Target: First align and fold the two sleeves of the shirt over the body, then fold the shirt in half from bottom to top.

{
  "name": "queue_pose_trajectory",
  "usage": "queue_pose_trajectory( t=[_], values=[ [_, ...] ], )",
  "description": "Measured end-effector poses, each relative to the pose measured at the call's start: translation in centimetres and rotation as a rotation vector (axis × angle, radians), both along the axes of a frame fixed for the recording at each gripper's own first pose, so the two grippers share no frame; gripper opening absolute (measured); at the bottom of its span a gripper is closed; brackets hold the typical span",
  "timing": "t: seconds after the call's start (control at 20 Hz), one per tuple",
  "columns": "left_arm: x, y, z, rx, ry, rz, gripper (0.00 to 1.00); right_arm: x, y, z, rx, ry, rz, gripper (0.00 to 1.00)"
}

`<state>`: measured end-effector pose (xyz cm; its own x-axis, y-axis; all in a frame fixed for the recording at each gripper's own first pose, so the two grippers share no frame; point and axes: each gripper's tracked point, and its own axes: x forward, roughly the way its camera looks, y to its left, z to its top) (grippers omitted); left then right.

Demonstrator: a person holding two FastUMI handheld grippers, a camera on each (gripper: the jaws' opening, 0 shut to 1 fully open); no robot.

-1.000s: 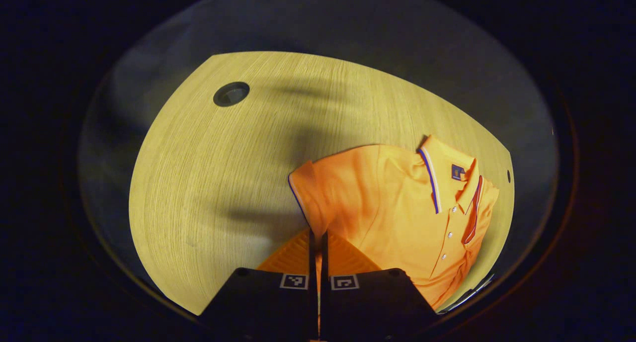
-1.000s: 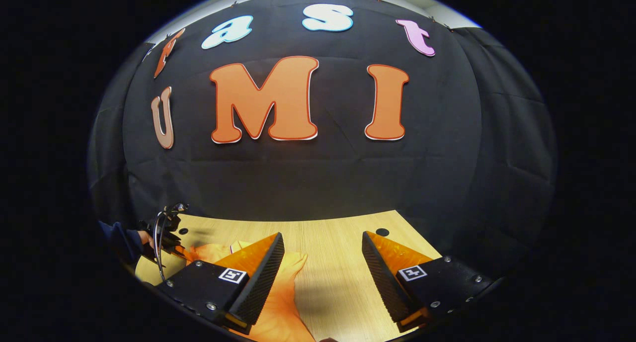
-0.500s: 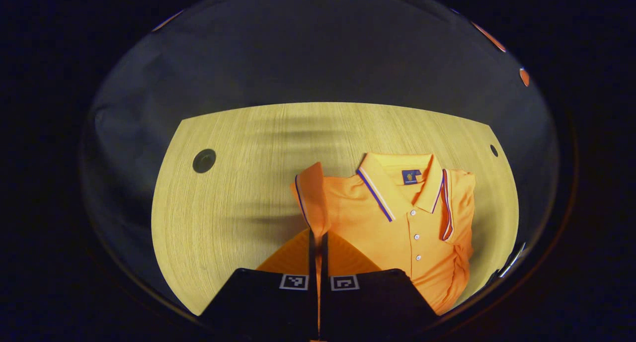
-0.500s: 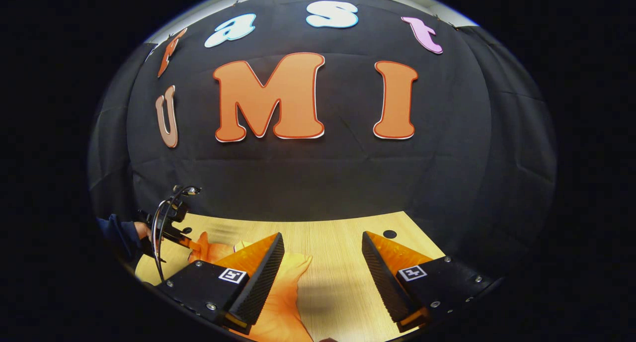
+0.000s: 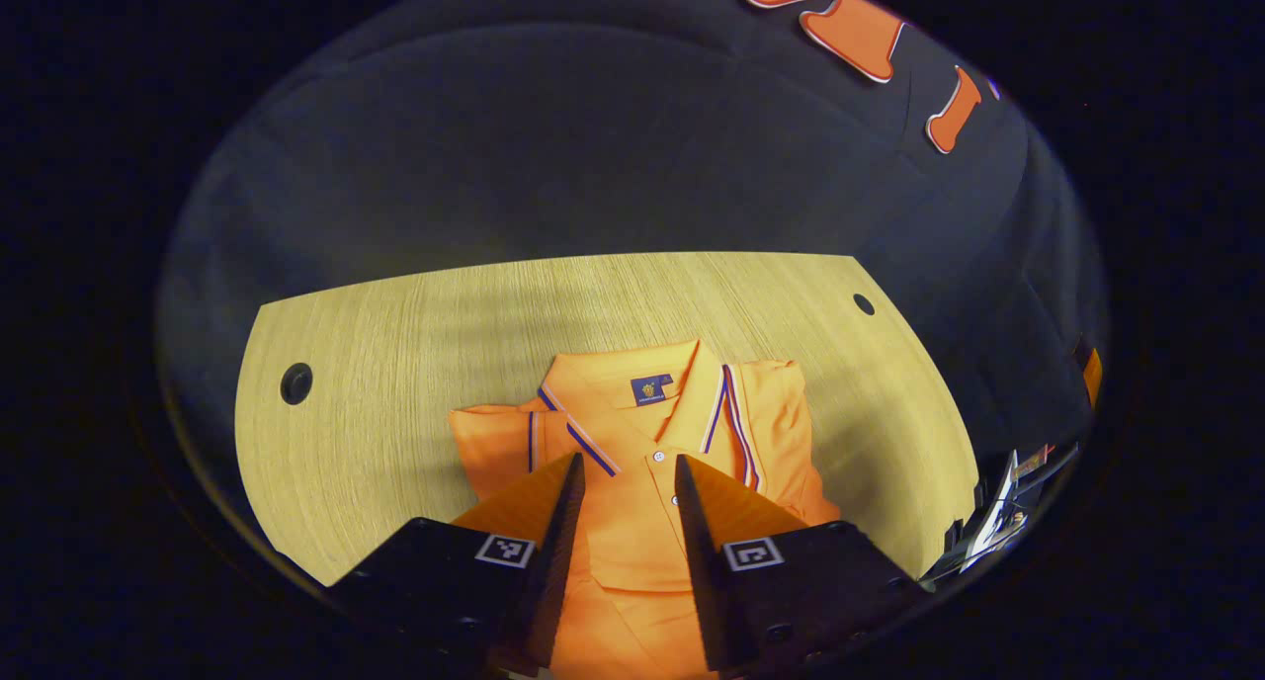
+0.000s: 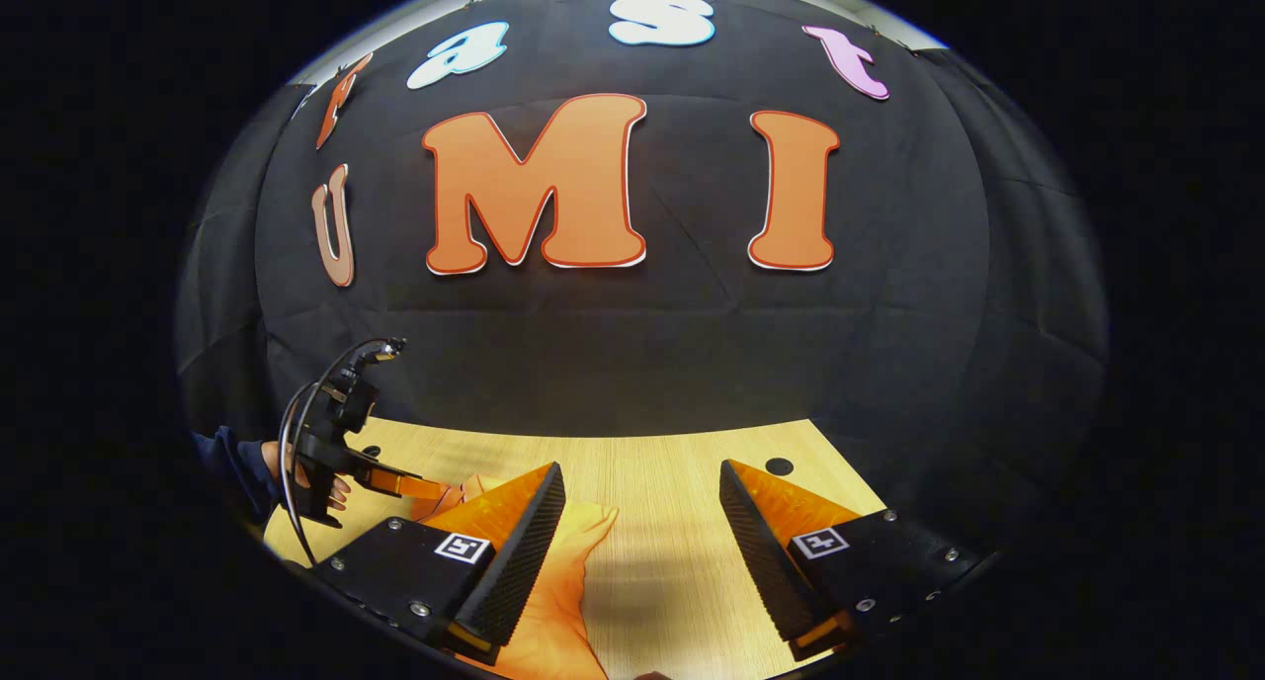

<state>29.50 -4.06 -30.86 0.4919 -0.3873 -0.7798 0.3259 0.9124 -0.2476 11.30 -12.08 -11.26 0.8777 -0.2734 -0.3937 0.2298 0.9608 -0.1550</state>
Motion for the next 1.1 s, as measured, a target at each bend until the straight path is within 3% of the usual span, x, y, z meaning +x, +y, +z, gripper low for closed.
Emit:
queue_pose_trajectory(
  t=[0.1,0.15,0.2,0.25,0.3,0.6,0.8,1.1],
  values=[
    [0.0,1.5,1.6,0.012,-0.057,0.053,0.65,0.4,0.1,-0.2,0.005,-0.004,0.013,0.95],
    [-0.1,2.5,2.4,0.025,-0.100,0.076,0.78,0.7,0.3,-0.1,0.007,-0.007,0.023,0.95],
    [-0.3,3.3,3.5,0.044,-0.147,0.094,0.82,1.0,0.4,-0.1,0.009,-0.012,0.031,0.95],
    [-0.5,4.2,5.0,0.067,-0.208,0.110,0.91,1.2,0.7,-0.1,0.011,-0.017,0.044,0.95],
    [-0.8,4.9,6.5,0.089,-0.271,0.127,0.93,1.3,0.9,-0.1,0.009,-0.022,0.054,0.95],
    [-6.0,6.9,17.0,0.147,-0.629,0.205,0.93,1.2,2.6,1.0,-0.041,-0.069,0.116,0.95],
    [-10.2,7.5,21.1,0.084,-0.743,0.245,0.94,-0.5,4.7,2.7,-0.073,-0.125,0.124,0.95],
    [-17.2,11.0,26.6,0.068,-0.906,0.284,0.95,-5.6,8.2,4.1,-0.101,-0.162,0.083,0.95]
  ],
)
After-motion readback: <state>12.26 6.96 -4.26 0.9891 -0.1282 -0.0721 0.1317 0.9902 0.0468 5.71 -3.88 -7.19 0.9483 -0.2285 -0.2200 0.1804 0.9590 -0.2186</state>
